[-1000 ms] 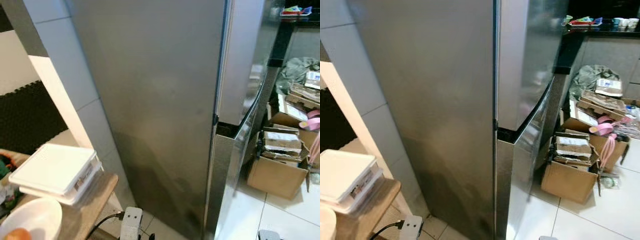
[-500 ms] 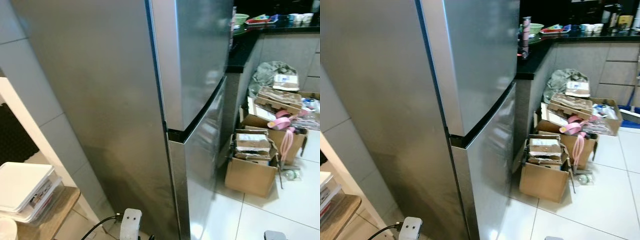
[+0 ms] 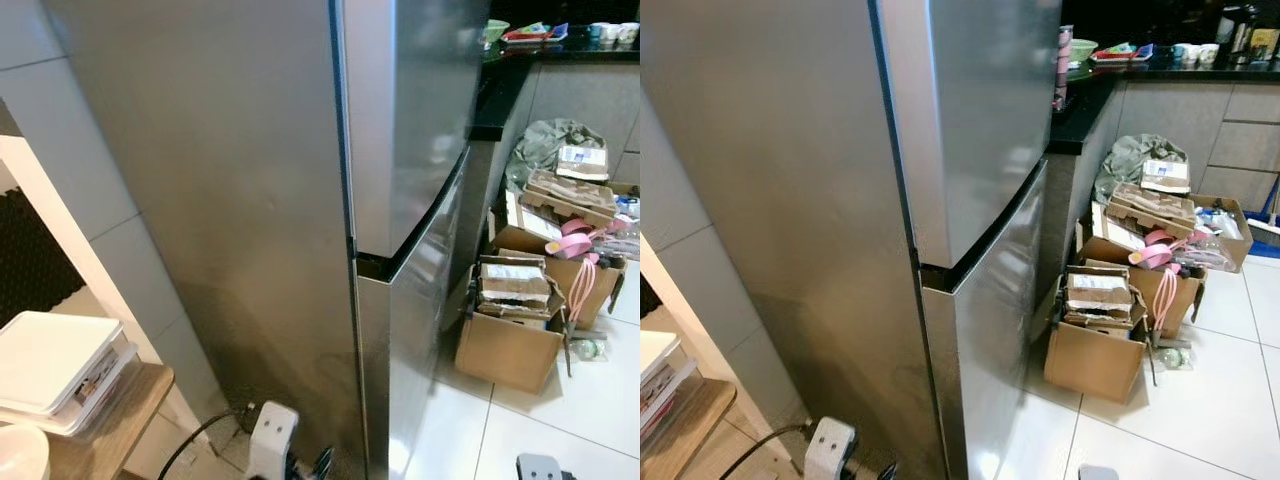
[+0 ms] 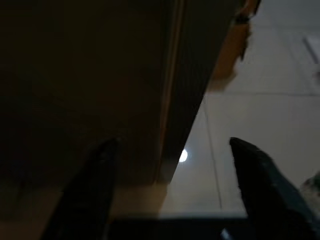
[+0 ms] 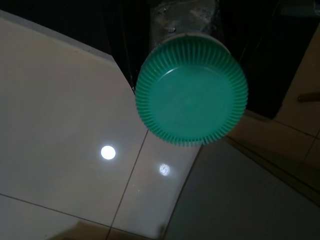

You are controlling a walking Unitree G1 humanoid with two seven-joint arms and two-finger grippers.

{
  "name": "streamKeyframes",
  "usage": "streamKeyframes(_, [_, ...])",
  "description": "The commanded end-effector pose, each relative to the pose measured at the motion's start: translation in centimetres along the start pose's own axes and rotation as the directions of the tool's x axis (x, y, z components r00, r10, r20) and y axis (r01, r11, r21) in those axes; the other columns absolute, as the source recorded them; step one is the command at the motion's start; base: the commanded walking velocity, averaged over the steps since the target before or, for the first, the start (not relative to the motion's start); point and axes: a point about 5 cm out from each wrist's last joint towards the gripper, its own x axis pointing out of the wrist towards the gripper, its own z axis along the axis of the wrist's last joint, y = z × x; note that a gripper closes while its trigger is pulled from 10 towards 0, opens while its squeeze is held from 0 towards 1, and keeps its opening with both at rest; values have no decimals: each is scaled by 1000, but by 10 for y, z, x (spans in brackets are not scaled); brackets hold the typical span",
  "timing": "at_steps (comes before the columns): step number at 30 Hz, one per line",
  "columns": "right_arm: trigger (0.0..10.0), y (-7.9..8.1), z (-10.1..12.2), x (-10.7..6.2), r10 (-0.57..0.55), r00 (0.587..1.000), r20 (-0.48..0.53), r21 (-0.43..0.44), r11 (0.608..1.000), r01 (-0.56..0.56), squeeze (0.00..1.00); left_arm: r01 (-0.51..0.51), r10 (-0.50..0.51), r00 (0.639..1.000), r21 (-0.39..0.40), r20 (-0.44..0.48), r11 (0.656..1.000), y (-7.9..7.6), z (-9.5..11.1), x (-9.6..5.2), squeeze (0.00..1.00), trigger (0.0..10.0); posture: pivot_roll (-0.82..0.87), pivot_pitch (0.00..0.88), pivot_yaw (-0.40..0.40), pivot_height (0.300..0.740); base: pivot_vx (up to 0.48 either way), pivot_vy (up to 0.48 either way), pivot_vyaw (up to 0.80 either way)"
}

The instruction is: Restocking fridge

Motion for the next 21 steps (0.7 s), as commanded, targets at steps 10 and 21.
streamKeyframes(10, [10000, -7, 7, 1, 3, 1000, 17, -22, 1000, -2, 0, 2, -6, 993, 33, 118, 999, -7, 23, 9, 0, 0, 20, 93, 47, 740, 0, 0, 0])
streamKeyframes(21, [10000, -7, 3, -1, 9, 1000, 14, -22, 1000, -8, 0, -21, 16, 994, 45, 109, 999, -8, 24, 6, 0, 10000, 17, 108, 49, 740, 0, -87, 0])
